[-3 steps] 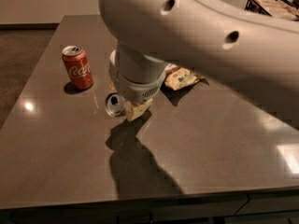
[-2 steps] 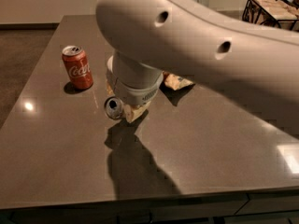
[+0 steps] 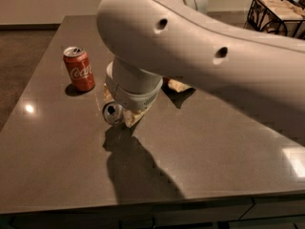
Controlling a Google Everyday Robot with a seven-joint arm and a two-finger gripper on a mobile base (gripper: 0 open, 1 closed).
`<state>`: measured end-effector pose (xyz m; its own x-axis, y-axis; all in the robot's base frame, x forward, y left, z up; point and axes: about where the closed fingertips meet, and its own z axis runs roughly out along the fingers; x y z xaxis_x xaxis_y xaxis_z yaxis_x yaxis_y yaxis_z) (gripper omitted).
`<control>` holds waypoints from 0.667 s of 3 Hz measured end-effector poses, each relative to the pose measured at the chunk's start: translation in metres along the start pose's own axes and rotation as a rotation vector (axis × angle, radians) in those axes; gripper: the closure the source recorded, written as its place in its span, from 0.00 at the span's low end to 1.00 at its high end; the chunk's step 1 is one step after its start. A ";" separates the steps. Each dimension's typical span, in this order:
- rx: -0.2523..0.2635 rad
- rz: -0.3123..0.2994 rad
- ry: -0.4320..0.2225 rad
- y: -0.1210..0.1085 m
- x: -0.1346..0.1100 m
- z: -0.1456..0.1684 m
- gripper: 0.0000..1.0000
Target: Knock redbull can over
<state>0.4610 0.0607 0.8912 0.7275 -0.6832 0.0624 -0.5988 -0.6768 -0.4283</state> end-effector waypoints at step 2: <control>0.001 -0.003 0.000 0.000 -0.001 0.000 0.00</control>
Offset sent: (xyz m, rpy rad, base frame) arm -0.0005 0.0007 0.0004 -0.0002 -0.0011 0.0019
